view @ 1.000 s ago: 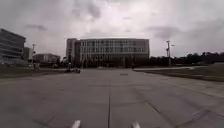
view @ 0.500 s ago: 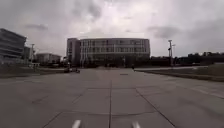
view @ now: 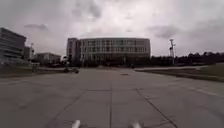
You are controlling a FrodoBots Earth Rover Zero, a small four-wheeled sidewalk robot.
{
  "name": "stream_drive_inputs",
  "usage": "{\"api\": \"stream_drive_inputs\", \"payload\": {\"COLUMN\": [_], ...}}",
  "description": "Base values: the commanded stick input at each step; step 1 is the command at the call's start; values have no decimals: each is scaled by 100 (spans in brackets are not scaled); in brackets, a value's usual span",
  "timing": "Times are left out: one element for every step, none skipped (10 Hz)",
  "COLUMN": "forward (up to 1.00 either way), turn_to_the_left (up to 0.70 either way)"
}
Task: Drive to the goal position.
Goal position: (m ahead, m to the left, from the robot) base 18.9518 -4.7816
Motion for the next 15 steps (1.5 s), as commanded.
{"api": "stream_drive_inputs", "payload": {"forward": [70, 70, 70, 70, 70, 70, 70, 70, 70, 70, 70, 70, 70, 70, 70], "turn_to_the_left": [0, 0, 0, 0, 0, 0, 0, 0, 0, 0, 0, 0, 0, 0, 0]}}
